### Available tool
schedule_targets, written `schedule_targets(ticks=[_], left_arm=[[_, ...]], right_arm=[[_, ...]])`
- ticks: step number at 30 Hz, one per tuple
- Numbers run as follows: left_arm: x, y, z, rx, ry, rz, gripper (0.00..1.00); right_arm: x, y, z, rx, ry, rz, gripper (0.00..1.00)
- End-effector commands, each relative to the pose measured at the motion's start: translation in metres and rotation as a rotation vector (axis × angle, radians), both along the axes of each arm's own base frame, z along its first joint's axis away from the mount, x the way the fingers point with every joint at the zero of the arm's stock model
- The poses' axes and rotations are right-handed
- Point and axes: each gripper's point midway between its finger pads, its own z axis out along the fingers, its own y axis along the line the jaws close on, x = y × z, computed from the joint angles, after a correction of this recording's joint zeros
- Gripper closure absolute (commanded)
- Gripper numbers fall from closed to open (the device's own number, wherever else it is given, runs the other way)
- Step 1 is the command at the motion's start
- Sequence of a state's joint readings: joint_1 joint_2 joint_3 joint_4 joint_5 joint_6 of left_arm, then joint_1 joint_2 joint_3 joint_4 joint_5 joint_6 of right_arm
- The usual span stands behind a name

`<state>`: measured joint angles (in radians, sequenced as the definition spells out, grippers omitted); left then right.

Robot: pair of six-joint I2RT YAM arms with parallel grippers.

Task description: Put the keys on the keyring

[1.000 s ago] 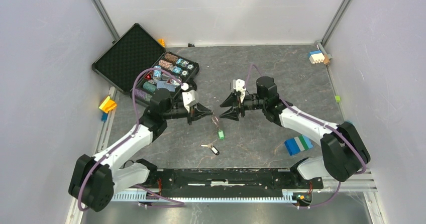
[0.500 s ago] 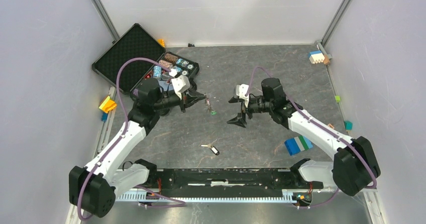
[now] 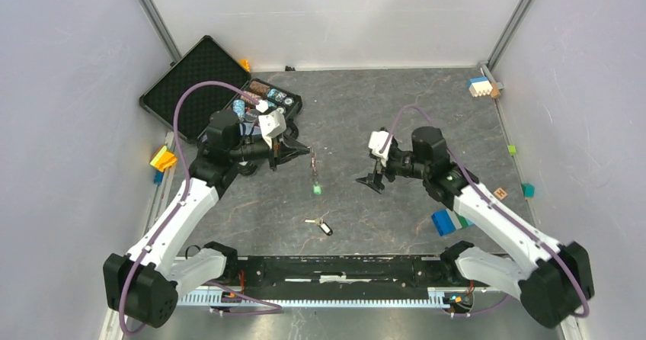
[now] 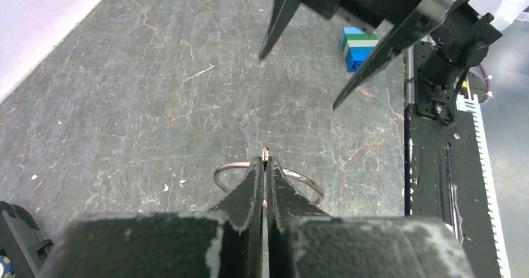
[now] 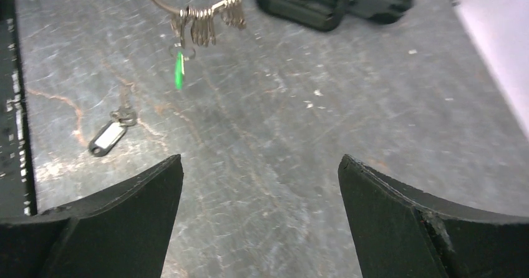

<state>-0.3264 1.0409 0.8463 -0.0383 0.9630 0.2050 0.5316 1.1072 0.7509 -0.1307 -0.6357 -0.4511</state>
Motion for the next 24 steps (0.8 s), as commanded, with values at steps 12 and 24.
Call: schedule_targets(ticks=[12,24], left_arm=[[0.004,0.025,0.006,0.084,-0.014,0.08,0.98],[0.018,0.049,0.002,0.138,0.003,0.201,0.98]], right_arm=[[-0.029,0.027,-0.004,-0.029,-0.124,0.206,0.07],[-0.069,0.091,-0.091,-0.202,-0.069,0.532,0.29]])
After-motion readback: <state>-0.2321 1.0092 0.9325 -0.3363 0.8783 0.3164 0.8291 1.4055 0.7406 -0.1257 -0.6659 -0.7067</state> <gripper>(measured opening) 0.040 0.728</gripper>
